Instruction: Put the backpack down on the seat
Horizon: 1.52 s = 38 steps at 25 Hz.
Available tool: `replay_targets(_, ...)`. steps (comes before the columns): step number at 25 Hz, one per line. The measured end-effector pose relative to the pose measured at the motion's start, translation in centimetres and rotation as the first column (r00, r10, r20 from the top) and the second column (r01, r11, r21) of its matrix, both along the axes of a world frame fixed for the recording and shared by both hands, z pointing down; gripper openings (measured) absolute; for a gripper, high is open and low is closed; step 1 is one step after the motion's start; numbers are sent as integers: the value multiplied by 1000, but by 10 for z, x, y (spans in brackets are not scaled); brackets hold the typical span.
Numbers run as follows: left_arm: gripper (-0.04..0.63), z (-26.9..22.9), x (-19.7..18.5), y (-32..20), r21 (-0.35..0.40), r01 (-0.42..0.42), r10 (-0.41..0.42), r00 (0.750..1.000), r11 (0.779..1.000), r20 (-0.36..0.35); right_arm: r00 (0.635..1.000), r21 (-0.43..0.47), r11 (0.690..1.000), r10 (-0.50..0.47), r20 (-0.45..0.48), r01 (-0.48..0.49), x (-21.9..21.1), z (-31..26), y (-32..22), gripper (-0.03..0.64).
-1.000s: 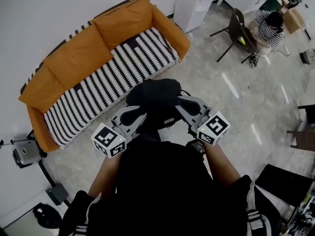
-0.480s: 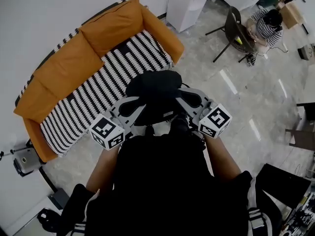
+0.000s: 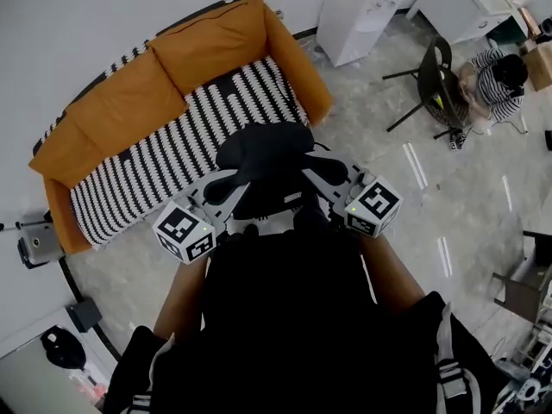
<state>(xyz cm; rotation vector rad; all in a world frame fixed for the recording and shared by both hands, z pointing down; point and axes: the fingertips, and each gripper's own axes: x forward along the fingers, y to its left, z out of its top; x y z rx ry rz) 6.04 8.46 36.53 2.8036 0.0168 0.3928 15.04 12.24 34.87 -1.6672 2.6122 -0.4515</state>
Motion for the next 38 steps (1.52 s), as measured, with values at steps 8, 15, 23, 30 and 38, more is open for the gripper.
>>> replay_targets(8,29,-5,46,-8,0,164,-164,986,987,10,984,25,984,-175,-23,176,52,-7,-24,43)
replay_targets(15,29,-4,73,-18,22,302,-302,953,953,15,952,57,951,-305,5,305,78,-11,-48,43)
replay_targets(23,29,6,86,-39,42,439,-440,898,897,16,913,24,913,-407,-16,407,93,0,-82,43)
replay_targets(30,29,27,78,-74,23,500,-501,865,866,24,889,0,889,-457,25,457,80,12,-124,43)
replay_targets(38,29,54,60,-124,-4,524,-523,851,852,44,873,-114,866,-487,34,488,63,45,-176,43)
